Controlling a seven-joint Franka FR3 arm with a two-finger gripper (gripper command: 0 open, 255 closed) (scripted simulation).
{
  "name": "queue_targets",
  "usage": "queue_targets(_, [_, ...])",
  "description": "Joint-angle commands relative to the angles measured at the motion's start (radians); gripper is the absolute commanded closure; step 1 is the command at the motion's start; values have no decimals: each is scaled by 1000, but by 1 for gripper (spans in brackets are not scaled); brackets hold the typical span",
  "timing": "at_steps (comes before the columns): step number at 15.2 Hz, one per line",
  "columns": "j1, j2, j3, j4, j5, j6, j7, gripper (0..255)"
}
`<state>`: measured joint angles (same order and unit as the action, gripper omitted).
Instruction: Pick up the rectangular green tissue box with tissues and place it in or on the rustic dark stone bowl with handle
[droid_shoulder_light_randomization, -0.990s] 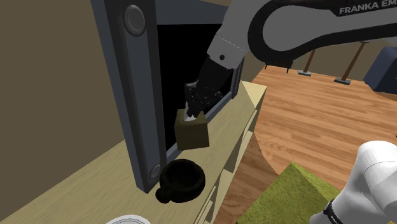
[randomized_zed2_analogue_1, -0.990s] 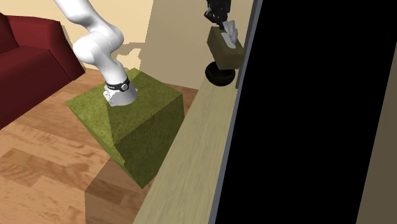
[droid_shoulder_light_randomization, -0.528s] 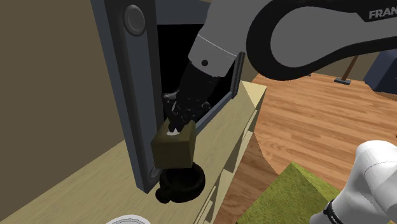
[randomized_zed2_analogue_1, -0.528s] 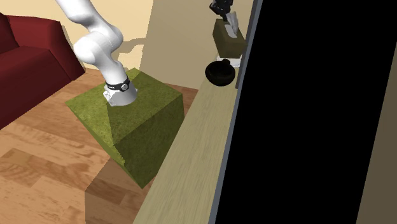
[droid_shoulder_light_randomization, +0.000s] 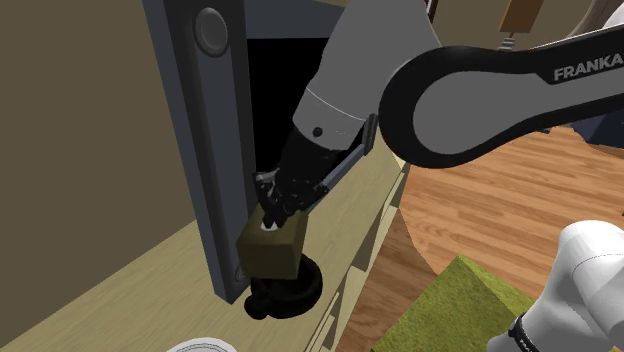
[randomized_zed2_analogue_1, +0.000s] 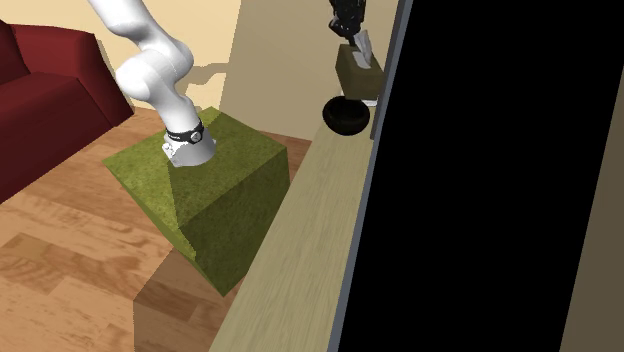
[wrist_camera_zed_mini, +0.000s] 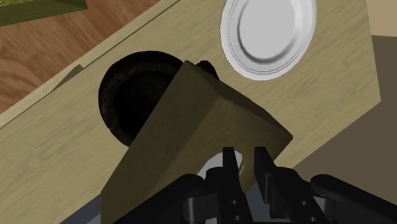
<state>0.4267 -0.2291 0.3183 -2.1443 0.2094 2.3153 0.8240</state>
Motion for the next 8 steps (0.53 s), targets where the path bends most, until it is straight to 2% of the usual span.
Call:
queue_targets(1, [1,4,1,-25,3,29,-5,255])
queue_targets(8, [4,30,8,-95,9,125,-14,255])
